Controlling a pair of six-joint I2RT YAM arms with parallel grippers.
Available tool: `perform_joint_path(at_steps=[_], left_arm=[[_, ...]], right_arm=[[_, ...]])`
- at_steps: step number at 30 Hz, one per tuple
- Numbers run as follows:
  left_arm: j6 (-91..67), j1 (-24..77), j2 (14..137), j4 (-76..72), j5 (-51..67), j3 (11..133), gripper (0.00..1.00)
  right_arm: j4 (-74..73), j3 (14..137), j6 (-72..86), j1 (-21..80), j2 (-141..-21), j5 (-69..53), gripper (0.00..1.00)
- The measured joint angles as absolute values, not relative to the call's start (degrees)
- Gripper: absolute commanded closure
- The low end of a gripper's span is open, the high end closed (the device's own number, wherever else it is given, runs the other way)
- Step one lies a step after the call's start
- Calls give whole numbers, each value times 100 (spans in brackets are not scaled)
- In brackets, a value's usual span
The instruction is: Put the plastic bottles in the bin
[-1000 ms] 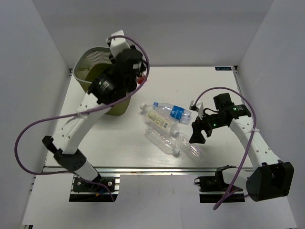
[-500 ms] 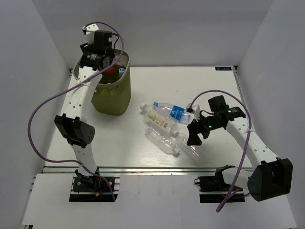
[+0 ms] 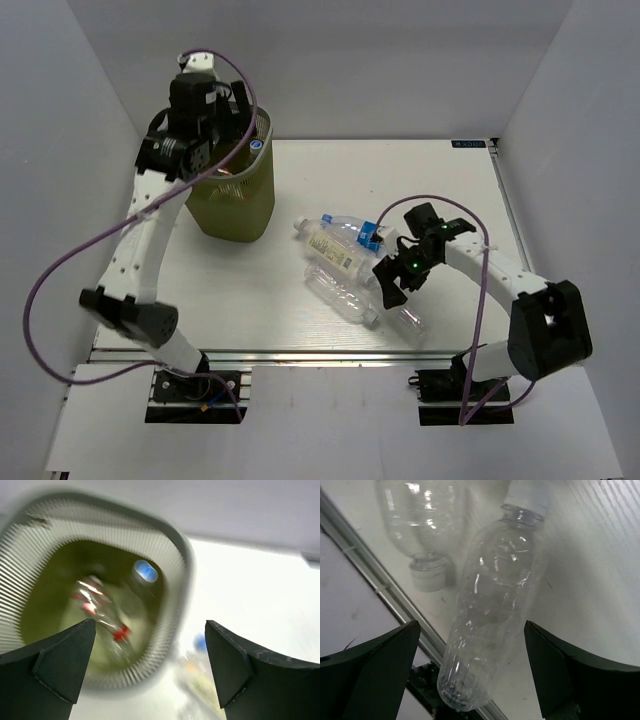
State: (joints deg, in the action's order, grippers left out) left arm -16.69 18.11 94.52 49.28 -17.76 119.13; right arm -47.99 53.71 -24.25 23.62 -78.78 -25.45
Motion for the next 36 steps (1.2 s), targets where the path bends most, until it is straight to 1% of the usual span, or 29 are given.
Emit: perform_joint_path(at_steps=[5, 11, 12, 13, 15, 16, 17, 19, 20, 22, 23, 25, 26, 27, 28, 31, 36], left_arm=[[-1874, 2224, 7924, 4901, -438, 9996, 0], [-2117, 2547, 6925, 4945, 561, 8482, 0], [-2180, 2585, 6799, 4877, 683, 8211, 0], [-2244, 2626, 6670, 4786, 801, 7898, 0], [-2427, 2740, 6471, 4615, 996, 7275, 0], [-2519, 2808, 6407, 4523, 1066, 6969, 0], [-2606, 2877, 6379, 4449, 1129, 6685, 0], [-2766, 3033, 6386, 4316, 1201, 6224, 0], [-2845, 3107, 6399, 4272, 1210, 6036, 0], [-2971, 3253, 6410, 4167, 1219, 5734, 0], [-3017, 3330, 6399, 4091, 1219, 5586, 0], [-3116, 3468, 6375, 3979, 1223, 5343, 0], [-3164, 3542, 6357, 3885, 1225, 5196, 0], [-3205, 3610, 6344, 3806, 1225, 5081, 0], [-3264, 3688, 6337, 3721, 1232, 4945, 0], [-3439, 3889, 6340, 3444, 1249, 4571, 0], [-3699, 4213, 6353, 3179, 1192, 4244, 0]], right_arm=[[-4335, 5334, -1959, 2670, -8606, -1680, 10], [-3977, 5096, -1544, 2915, -9017, -843, 23], [-3929, 5096, -1503, 2941, -9026, -744, 27], [-3896, 5096, -1468, 2958, -9041, -655, 41], [-3876, 5105, -1417, 2965, -9050, -598, 57], [-3883, 5122, -1402, 2958, -9041, -611, 69], [-3892, 5142, -1424, 2952, -9024, -628, 74], [-3909, 5151, -1481, 2930, -8925, -742, 81], [-3959, 5164, -1594, 2917, -8851, -823, 82], [-4298, 5321, -1890, 2899, -8602, -1000, 82], [-4547, 5513, -2099, 2888, -8438, -1100, 86], [-4939, 6132, -2484, 2867, -8112, -1278, 86], [-5081, 6632, -2670, 2851, -7994, -1382, 86], [-5096, 7170, -2821, 2847, -7926, -1481, 83], [-4989, 7662, -2921, 2842, -7885, -1584, 81], [-4576, 8980, -2893, 2832, -7957, -1916, 80], [-3444, 10608, -2222, 2967, -8864, -2497, 82]])
